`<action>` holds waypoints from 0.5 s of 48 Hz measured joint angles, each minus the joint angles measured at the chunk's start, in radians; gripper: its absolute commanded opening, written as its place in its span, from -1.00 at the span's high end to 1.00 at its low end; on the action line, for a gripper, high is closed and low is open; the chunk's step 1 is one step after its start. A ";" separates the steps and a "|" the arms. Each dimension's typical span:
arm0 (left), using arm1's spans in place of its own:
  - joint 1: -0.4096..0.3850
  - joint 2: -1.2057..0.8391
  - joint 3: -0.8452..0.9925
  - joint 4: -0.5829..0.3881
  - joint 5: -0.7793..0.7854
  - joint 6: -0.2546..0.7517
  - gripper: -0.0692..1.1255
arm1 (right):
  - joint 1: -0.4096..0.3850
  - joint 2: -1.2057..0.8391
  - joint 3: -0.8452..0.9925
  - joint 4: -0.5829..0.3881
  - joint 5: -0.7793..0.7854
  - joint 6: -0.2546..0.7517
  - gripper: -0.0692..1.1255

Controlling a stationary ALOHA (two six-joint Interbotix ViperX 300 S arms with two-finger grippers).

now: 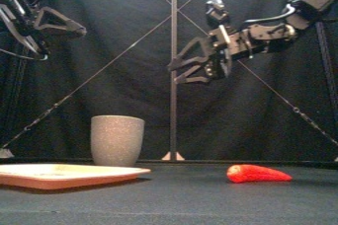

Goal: Pick the pink ball then place it in the grey bowl
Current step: Drop pink ball in the grey bowl and return to neutral

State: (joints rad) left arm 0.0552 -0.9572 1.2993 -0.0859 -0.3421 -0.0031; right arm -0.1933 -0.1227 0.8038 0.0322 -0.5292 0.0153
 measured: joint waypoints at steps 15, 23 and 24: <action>0.002 0.000 0.008 -0.002 0.008 0.000 0.71 | 0.083 -0.212 0.202 0.003 -0.075 -0.003 -0.84; 0.003 0.000 0.012 -0.002 0.012 0.002 0.71 | 0.100 -0.287 0.247 0.000 -0.075 0.002 -0.84; 0.005 0.000 0.014 -0.002 0.012 0.003 0.71 | 0.103 -0.296 0.250 0.000 -0.075 0.003 -0.84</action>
State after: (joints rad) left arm 0.0598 -0.9572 1.3131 -0.0874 -0.3298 0.0000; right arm -0.0905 -0.4188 1.0538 0.0322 -0.6044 0.0184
